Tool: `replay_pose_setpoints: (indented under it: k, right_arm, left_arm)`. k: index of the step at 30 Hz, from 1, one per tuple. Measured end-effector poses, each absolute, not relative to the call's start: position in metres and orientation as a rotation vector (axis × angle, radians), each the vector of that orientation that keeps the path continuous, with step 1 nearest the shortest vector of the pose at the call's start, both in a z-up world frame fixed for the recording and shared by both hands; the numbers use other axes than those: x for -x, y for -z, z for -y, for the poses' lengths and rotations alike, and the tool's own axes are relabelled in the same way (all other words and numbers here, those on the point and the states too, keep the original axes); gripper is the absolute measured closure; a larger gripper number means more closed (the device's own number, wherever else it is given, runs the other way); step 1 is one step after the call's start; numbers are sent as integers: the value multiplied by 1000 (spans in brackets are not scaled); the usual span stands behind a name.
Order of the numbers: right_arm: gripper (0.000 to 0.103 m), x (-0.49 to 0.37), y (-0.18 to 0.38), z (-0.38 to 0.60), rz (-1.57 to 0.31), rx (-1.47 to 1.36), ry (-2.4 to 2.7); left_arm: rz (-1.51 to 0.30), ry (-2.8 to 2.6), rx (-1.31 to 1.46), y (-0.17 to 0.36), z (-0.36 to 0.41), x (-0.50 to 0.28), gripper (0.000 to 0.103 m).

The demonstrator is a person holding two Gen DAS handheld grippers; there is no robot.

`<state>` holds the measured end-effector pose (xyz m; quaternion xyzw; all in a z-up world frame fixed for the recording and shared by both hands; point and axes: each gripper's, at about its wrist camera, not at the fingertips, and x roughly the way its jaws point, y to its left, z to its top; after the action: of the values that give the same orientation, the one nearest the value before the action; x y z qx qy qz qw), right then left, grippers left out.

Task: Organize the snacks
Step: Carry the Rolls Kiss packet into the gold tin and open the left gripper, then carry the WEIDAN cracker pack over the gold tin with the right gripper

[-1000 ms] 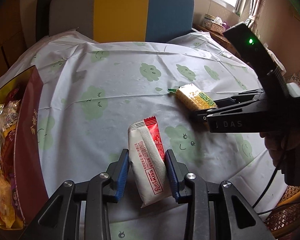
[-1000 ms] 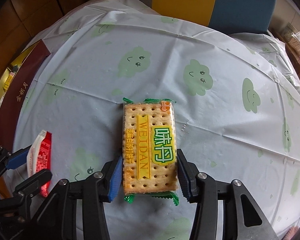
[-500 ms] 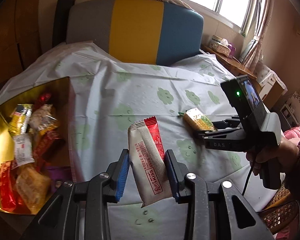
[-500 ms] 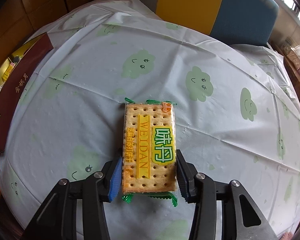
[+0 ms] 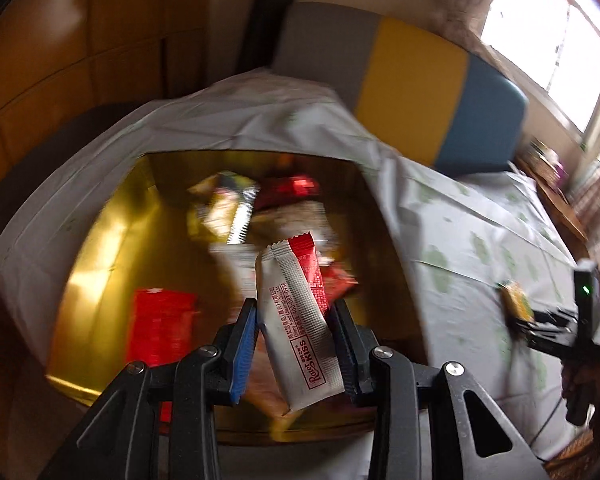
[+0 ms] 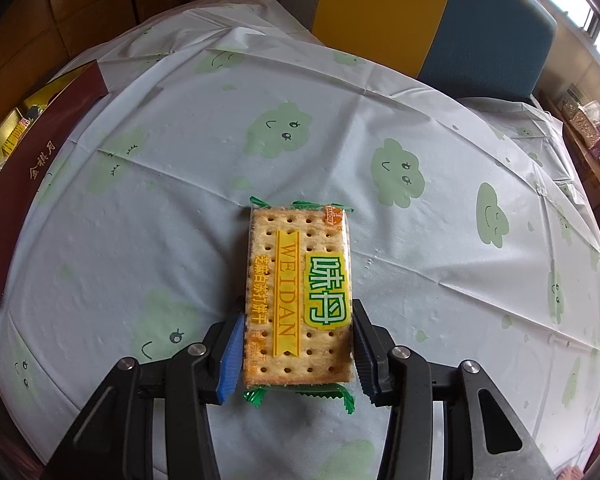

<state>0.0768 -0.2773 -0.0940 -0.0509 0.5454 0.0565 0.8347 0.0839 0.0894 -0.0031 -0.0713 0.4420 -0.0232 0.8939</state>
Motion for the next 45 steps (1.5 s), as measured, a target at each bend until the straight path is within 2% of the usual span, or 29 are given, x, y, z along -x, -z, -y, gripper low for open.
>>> replay_pose_setpoints:
  k: [9,14,30,45]
  right_arm:
    - [56,-78,94,278,-1152,120,-111]
    - [56,-78,94,278,-1150,125,-111]
    - [56,-70,94,269,-1119,198,-107]
    - [56,-64,91,265,-1112,202,-101]
  left_arm:
    - [-1036,-65,197,38,-144,-123,64]
    - [-1058,-103,185,49,-145,-128,56]
    - [-907,-132,102,14,-124,-89,55]
    - [-838,-107,94,-14,-118,-56,55]
